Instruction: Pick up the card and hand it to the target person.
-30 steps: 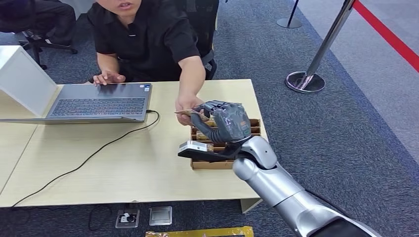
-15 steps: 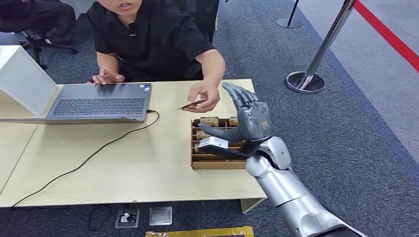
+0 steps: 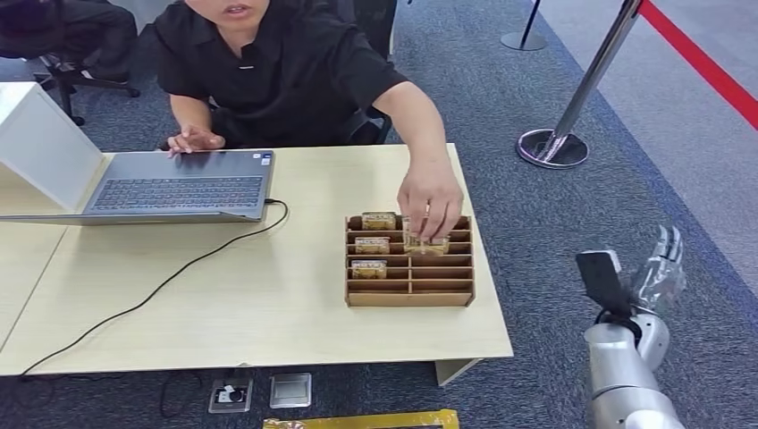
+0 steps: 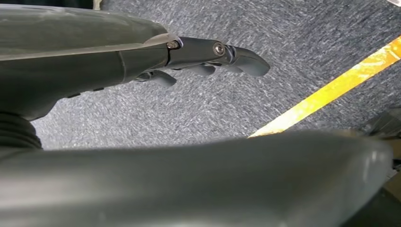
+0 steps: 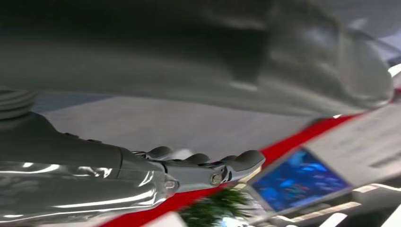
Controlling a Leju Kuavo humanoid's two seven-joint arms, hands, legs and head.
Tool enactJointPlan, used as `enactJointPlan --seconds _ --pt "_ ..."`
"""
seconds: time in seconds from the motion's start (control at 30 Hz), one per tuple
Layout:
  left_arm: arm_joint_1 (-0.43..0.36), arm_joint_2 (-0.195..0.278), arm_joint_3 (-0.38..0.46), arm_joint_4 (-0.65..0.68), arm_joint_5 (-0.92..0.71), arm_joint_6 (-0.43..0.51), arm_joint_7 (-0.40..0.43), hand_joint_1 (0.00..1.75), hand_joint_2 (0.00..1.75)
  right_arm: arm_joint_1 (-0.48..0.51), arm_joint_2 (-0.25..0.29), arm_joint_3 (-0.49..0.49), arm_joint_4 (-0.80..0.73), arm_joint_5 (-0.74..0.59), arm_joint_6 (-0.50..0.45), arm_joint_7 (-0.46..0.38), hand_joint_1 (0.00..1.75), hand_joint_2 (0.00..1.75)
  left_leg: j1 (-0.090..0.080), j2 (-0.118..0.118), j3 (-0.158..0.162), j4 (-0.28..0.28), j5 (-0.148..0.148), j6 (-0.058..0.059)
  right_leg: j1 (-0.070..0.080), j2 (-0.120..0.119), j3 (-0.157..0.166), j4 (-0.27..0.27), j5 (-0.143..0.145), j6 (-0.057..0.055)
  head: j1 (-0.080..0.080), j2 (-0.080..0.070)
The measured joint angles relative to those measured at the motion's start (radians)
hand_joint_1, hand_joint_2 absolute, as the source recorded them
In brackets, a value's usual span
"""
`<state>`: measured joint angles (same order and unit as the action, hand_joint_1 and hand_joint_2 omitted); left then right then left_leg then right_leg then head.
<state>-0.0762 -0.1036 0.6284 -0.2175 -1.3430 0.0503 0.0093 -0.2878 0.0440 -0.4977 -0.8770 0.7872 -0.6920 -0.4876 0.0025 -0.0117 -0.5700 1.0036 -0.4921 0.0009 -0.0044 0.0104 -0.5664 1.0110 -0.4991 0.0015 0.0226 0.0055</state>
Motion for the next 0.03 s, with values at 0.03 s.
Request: enactJointPlan --seconds 0.03 --pt "0.000 0.000 0.000 0.000 0.000 -0.001 0.000 0.45 0.00 0.001 -0.007 -0.021 0.024 0.006 0.000 0.012 0.05 0.00 0.000 0.000 0.000 0.000 0.000 0.000 0.000 0.000 0.000 0.000 0.000 0.000 0.000 0.000"
